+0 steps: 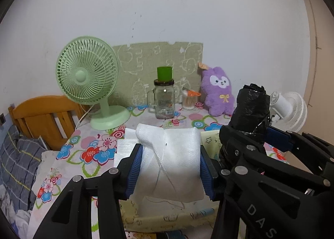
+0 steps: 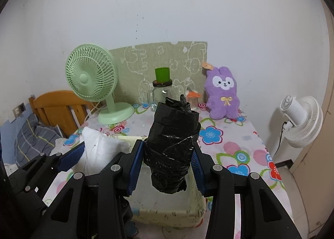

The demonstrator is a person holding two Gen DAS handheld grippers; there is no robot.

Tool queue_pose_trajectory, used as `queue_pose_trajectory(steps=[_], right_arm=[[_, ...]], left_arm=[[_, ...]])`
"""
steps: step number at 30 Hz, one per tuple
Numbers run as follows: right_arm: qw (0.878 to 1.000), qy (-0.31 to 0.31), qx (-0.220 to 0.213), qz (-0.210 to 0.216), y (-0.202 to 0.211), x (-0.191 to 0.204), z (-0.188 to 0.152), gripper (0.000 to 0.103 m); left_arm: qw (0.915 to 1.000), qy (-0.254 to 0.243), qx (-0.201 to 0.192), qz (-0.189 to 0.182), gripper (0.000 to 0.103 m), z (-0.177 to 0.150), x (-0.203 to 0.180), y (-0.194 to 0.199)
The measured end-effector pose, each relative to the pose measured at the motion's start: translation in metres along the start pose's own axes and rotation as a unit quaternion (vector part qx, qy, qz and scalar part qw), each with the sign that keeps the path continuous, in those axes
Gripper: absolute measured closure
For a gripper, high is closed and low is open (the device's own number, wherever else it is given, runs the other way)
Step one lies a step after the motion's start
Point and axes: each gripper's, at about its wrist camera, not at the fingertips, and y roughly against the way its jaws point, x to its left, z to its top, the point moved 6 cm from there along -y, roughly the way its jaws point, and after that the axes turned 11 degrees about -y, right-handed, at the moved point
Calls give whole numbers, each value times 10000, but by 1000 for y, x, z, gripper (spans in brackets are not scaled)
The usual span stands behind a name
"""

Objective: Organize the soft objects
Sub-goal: 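Lift and carry the white cloth and black bag toward the yellow basket with both tools, then lower both items into the yellow basket and open both tools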

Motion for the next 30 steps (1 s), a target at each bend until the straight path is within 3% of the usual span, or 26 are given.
queue_pose_trajectory(steps=[5,15,18,20,24,30], right_arm=[[9999,0,162,47,-19,-3,-2,55],[9996,45,284,-18,-52,-6,0,55],[9995,63,324,-7,-60,-6,-1,55],[9992,83,390,9,-66,-6,-4,55],[9984,49,560,76,-77,-7,-9,55],[9981,-11,607,120,-82,-8,-11,55]], left_arm=[[9994,116,287,-178,50,-5,0,-22],[9979,227,605,-81,47,-7,6,-56],[9964,238,779,-254,45,-11,5,-67],[9952,241,924,-235,37,-15,5,-74],[9934,153,1097,-308,33,-20,3,-80],[9952,-25,922,-341,20,-16,2,-77]])
